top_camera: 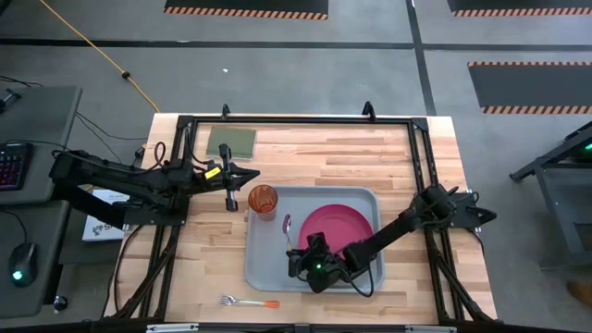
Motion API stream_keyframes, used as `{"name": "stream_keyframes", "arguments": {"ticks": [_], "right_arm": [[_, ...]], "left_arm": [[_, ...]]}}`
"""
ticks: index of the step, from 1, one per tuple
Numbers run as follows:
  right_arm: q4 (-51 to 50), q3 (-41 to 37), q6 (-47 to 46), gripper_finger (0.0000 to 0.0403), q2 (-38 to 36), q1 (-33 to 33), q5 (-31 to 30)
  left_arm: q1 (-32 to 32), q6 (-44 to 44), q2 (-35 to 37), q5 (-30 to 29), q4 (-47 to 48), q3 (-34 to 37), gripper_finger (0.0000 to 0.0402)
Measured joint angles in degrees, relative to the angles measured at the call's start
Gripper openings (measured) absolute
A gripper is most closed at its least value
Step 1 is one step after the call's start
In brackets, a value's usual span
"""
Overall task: Pick and place plate/cup/fork/spoon on tray
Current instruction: Put the orange spoon to the left side of the pink plate on the gray tray
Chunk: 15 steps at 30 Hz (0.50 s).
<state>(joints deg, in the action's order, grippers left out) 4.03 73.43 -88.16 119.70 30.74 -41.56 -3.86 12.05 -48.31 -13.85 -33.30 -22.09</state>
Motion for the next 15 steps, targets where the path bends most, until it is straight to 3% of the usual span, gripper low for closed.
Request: {"name": "stream_keyframes", "arguments": {"ticks": [15], "right_arm": [[-1.6,0.0,0.1,0.0068,0.0,-1.2,0.6]], "left_arm": [[0.0,0.0,0.0,0.0,0.0,0.0,0.0003]]}}
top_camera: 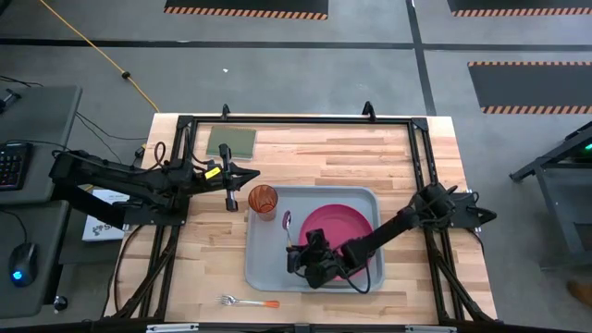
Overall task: Pick and place plate/cup/fork/spoon on tray
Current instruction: Put the orange spoon to the left side of the pink plate on the gray tray
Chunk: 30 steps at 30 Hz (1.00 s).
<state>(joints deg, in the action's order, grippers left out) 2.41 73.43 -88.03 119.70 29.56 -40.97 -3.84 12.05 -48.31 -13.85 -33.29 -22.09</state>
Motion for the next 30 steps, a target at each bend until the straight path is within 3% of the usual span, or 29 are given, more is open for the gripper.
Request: {"name": "stream_keyframes", "arguments": {"ticks": [24,30], "right_arm": [[-2.5,0.1,3.0,0.0068,-0.1,0.0,1.1],[-16.4,6.6,3.2,0.0068,-0.1,0.0,-0.7]], "left_arm": [[0.0,0.0,0.0,0.0,0.4,0.0,0.0003],[0.0,0.0,0.0,0.0,0.4,0.0,0.0003]]}}
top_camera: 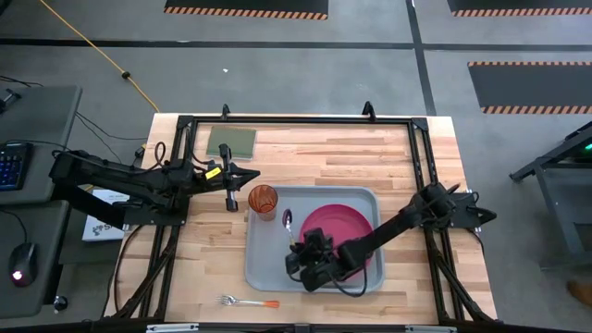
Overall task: Pick and place plate/cup/fork/spoon on tray
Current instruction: Put the orange spoon to the left side of the pink plate on the gray tray
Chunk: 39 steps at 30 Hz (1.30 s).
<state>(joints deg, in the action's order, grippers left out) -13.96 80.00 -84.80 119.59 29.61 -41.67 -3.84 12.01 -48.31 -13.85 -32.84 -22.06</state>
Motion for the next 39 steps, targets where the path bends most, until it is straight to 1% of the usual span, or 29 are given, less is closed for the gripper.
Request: {"name": "stream_keyframes", "arguments": {"ticks": [2,4,8,11,13,16,23,29,39], "right_arm": [[-6.0,3.0,-0.6,0.0068,0.0,0.0,-0.4],[-8.7,4.3,-2.2,0.0068,-0.1,0.0,-0.7],[-7.4,4.5,-3.2,0.0068,0.3,0.0,-1.1],[-5.3,4.6,-3.8,0.0068,2.3,0.0,0.1],[-2.2,4.6,-3.9,0.0068,4.4,-0.1,1.6],[-1.1,4.5,-3.9,0.0068,5.7,-0.5,2.8],[-3.8,4.9,-3.7,0.0068,5.4,-0.7,1.5],[-12.2,8.4,-3.8,0.0068,5.4,-0.7,1.0],[-11.7,8.9,-5.5,0.0068,5.3,-0.7,1.3]], "left_arm": [[0.0,0.0,0.0,0.0,0.0,0.0,0.0003],[0.0,0.0,0.0,0.0,0.0,0.0,0.0003],[0.0,0.0,0.0,0.0,0.0,0.0,0.0003],[0.0,0.0,0.0,0.0,0.0,0.0,0.0003],[0.0,0.0,0.0,0.0,0.0,0.0,0.0003],[0.0,0.0,0.0,0.0,0.0,0.0,0.0003],[0.0,0.0,0.0,0.0,0.0,0.0,0.0003],[0.0,0.1,0.0,0.0,0.0,0.0,0.0003],[0.0,0.1,0.0,0.0,0.0,0.0,0.0003]]}}
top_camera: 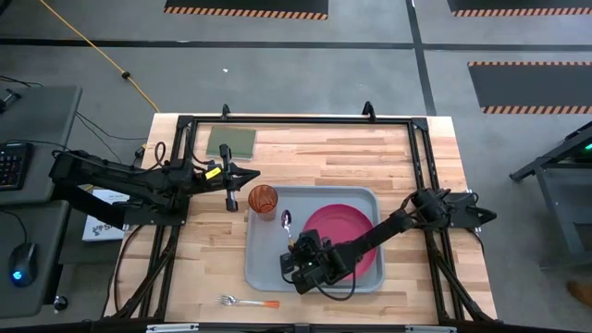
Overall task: Pick and place plate/cup/fork/spoon on tray
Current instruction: Put the orange spoon to the left side of the pink plate on the gray tray
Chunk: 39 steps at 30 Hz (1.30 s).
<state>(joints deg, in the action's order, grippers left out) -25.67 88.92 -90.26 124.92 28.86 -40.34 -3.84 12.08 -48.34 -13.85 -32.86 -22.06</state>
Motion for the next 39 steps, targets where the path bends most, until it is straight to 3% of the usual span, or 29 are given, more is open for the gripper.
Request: {"name": "stream_keyframes", "arguments": {"ticks": [11,39], "right_arm": [[-1.2,0.0,-11.8,0.0068,0.0,0.0,-0.5],[0.4,-0.1,-7.4,0.0068,0.0,0.0,4.4]], "left_arm": [[0.0,-0.1,0.0,0.0,0.0,0.0,0.0003],[0.0,0.0,0.0,0.0,0.0,0.0,0.0003]]}}
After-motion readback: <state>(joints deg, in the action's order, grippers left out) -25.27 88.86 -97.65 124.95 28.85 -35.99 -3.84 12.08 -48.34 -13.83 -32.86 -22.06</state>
